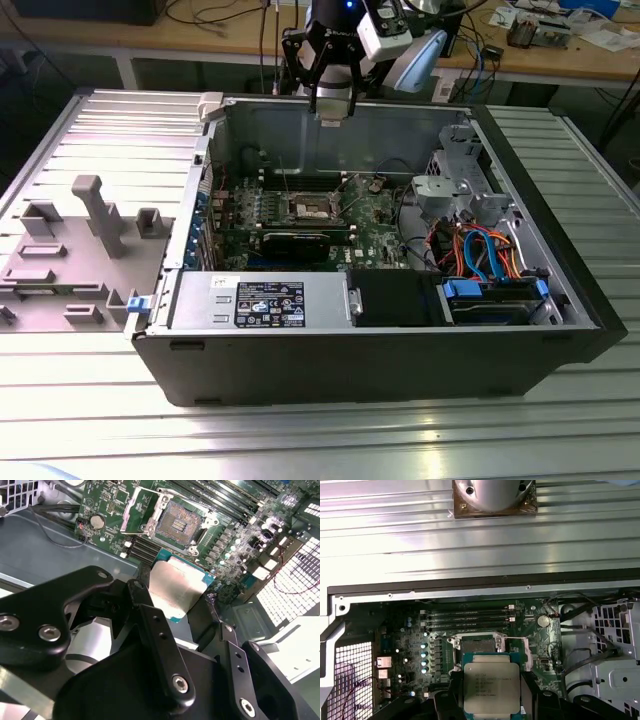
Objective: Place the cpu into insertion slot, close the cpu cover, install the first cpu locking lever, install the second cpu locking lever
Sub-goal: 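Place the cpu into insertion slot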
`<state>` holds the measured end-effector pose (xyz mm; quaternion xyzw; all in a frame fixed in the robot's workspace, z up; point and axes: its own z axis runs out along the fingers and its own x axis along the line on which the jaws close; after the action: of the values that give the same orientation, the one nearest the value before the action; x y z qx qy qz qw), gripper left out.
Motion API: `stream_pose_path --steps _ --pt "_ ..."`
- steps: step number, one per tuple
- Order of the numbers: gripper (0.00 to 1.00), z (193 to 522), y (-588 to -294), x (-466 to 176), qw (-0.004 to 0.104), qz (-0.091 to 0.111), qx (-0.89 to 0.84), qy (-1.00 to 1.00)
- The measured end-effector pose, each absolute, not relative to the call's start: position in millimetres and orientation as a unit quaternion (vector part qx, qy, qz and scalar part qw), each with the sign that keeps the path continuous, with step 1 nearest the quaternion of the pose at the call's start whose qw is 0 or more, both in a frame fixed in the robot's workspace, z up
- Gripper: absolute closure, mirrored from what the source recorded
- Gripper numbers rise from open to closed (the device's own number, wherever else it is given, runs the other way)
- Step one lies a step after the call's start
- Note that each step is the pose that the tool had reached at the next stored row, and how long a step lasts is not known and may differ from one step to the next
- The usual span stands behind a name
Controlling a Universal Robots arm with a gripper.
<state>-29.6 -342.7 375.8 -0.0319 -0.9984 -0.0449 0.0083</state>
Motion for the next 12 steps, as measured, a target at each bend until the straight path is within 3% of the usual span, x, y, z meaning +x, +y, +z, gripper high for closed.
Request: stream_pose_path --steps 12 --pt "0.46 375.8 -342.7 -29.6 0.008 -0.045 -0.036 -0.998"
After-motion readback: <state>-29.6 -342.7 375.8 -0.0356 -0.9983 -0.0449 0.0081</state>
